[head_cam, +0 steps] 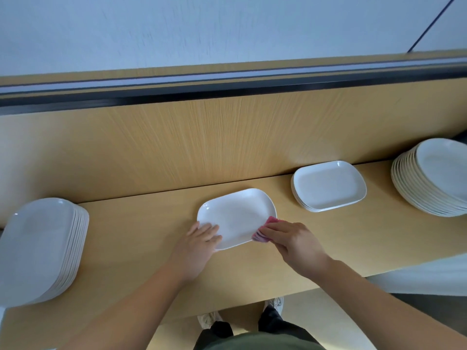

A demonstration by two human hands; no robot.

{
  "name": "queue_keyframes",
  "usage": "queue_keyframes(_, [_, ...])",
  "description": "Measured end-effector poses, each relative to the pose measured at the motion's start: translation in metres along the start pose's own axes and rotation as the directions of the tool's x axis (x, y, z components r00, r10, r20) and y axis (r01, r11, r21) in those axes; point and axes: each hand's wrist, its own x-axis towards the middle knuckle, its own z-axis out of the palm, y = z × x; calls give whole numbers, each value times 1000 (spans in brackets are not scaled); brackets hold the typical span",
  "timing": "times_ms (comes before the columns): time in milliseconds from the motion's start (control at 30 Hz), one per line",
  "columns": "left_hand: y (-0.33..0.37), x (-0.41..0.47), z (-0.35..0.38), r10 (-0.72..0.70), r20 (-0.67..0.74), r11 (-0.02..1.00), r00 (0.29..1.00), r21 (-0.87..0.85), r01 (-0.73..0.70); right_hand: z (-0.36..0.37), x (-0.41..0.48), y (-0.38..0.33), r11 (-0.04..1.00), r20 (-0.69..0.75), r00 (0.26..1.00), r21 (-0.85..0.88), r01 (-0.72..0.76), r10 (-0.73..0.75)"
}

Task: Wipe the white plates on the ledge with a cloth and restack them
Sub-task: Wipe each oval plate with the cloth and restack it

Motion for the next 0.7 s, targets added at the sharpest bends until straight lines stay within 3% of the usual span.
queue_keyframes(100, [4, 4, 1, 4, -63, 1000, 998, 22, -3, -19, 0, 3, 1000, -44, 999, 14, 27, -27])
queue_keyframes(233, [20, 17, -28, -141, -149, 987, 979, -99, 128, -48, 9, 8, 992, -99, 991, 71, 100, -93])
queue_keyframes(367, [41, 29, -79, -402, -66, 854, 913, -387, 348, -78, 27, 8, 983, -188, 967, 32, 180, -171])
queue_keyframes(500, [50, 29, -104, -479, -154, 789, 864, -508, 346, -100, 40, -4, 959, -276, 918, -64, 277, -284])
queue_keyframes(700, [61, 24, -106, -564, -135, 688, 814, -621, 374, -86, 40, 5, 945, -231, 917, -46, 324, -326])
